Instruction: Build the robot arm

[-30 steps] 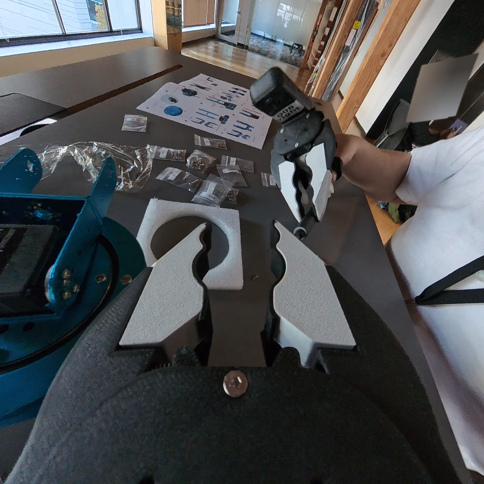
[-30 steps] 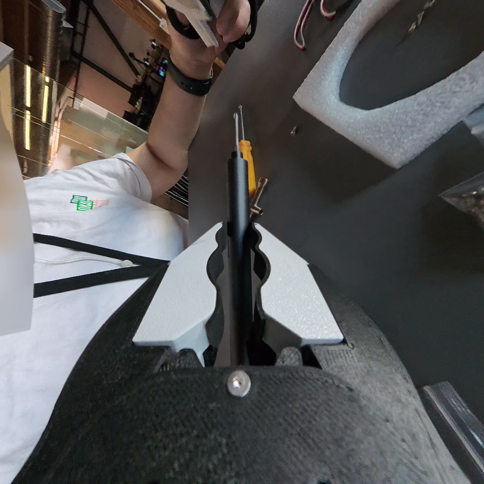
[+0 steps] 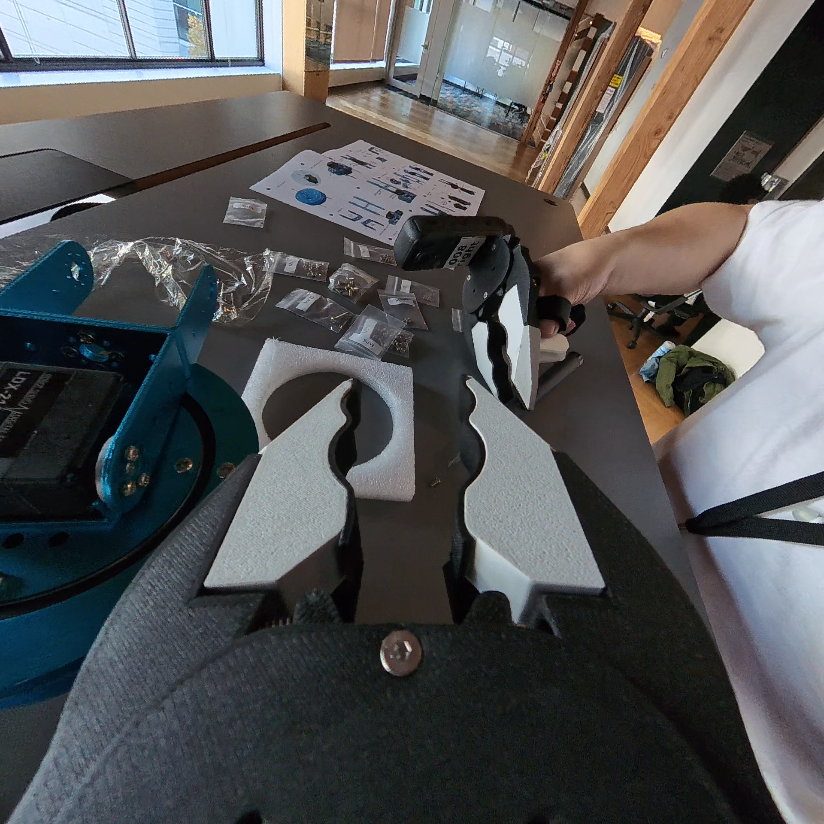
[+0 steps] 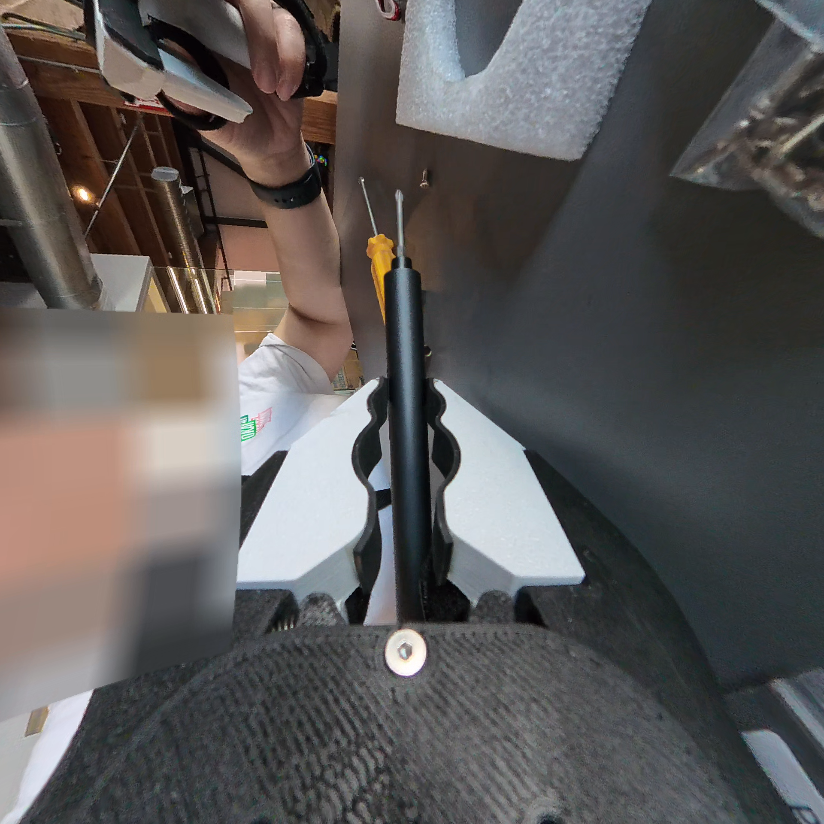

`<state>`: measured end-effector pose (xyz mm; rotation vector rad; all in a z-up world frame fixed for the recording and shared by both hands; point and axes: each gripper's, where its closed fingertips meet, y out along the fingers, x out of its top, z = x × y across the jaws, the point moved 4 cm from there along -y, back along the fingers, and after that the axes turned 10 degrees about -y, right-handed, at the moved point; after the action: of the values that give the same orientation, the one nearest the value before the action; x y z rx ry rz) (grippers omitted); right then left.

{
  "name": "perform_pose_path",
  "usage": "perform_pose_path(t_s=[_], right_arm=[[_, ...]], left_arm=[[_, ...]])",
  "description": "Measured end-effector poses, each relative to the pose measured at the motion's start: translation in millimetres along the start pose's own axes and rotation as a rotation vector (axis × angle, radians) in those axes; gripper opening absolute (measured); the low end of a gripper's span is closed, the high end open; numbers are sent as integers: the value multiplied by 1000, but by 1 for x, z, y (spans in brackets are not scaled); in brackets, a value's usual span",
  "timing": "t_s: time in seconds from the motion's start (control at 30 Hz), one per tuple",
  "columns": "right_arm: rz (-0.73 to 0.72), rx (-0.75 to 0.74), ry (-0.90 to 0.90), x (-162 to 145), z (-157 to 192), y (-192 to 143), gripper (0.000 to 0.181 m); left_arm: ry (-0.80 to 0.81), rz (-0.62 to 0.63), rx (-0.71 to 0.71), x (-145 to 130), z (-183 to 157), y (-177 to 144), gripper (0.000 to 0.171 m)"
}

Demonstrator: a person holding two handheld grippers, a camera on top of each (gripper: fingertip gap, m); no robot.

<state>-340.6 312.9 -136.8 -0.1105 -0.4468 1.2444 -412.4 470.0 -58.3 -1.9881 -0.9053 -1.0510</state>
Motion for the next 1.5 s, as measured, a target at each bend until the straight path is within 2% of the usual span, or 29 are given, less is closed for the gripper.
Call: perform_pose_path(t_s=[0.37, 1.1, 1.27, 1.37, 1.5], right_arm=[[34, -85, 25, 0, -3, 7, 16], [15, -80, 33, -2, -2, 7, 16], [9, -78, 25, -2, -2, 5, 16], [16, -67, 8, -3, 2, 2, 16], [40, -61, -20, -5, 10, -1, 16]], left_arm=[[2, 0, -5, 1, 0, -3, 42], [8, 22, -4, -3, -2, 0, 42], [61, 120, -27, -14, -7, 3, 40], [135, 228, -100, -31, -19, 6, 38], [250, 335, -108, -53, -23, 15, 35]])
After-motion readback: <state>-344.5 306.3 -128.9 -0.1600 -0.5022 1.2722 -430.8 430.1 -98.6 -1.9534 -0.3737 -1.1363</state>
